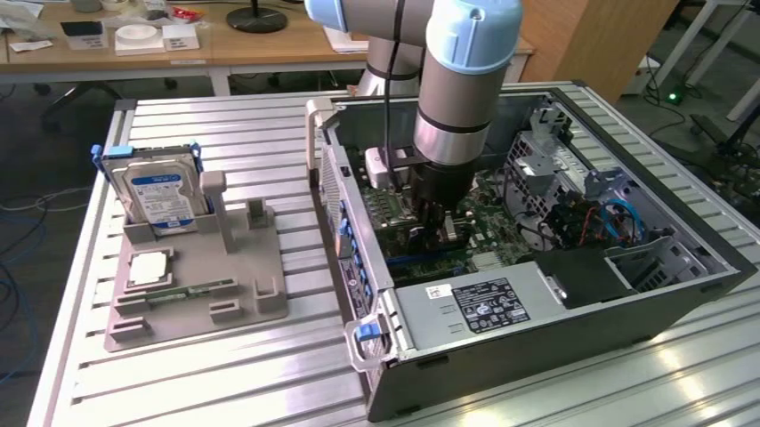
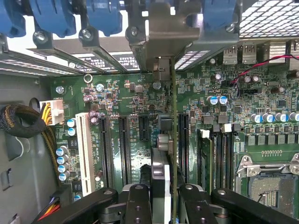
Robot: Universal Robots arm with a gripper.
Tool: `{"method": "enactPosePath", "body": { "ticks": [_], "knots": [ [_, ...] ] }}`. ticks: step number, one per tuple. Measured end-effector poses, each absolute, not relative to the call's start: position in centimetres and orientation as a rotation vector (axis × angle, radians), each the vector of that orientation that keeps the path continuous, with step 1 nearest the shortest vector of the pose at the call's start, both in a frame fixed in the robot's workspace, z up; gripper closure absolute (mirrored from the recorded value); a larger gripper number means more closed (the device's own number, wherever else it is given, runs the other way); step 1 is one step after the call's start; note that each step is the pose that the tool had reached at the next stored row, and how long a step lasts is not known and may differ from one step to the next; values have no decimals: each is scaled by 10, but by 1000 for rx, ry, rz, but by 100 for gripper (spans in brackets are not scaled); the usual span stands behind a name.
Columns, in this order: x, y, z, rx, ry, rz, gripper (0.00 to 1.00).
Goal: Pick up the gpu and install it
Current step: 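Insert the gpu into the slot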
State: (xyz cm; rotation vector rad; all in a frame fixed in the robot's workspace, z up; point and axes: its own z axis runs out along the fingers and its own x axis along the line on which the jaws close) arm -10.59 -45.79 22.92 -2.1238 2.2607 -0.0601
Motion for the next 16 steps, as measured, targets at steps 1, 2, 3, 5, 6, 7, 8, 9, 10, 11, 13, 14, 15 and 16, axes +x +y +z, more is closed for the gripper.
{"method": "enactPosePath", "body": {
  "ticks": [1, 2, 3, 5, 6, 7, 8, 9, 10, 11, 13, 14, 15, 16],
  "knots": [
    [-106, -458, 229, -2124, 2261, -60, 72],
    [-106, -458, 229, -2124, 2261, -60, 72],
    [-106, -458, 229, -2124, 2261, -60, 72],
    [-106, -458, 229, -2124, 2261, -60, 72],
    [-106, -458, 229, -2124, 2261, -60, 72],
    [-106, -458, 229, -2124, 2260, -60, 72],
    [-106, -457, 229, -2125, 2259, -60, 72],
    [-106, -457, 229, -2126, 2258, -60, 72],
    [-106, -457, 229, -2128, 2257, -60, 72],
    [-106, -457, 229, -2129, 2256, -60, 72],
    [-106, -457, 229, -2132, 2253, -60, 72],
    [-106, -457, 229, -2134, 2251, -60, 72],
    [-106, -457, 229, -2137, 2248, -60, 72],
    [-106, -457, 229, -2139, 2246, -60, 72]
  ]
}}
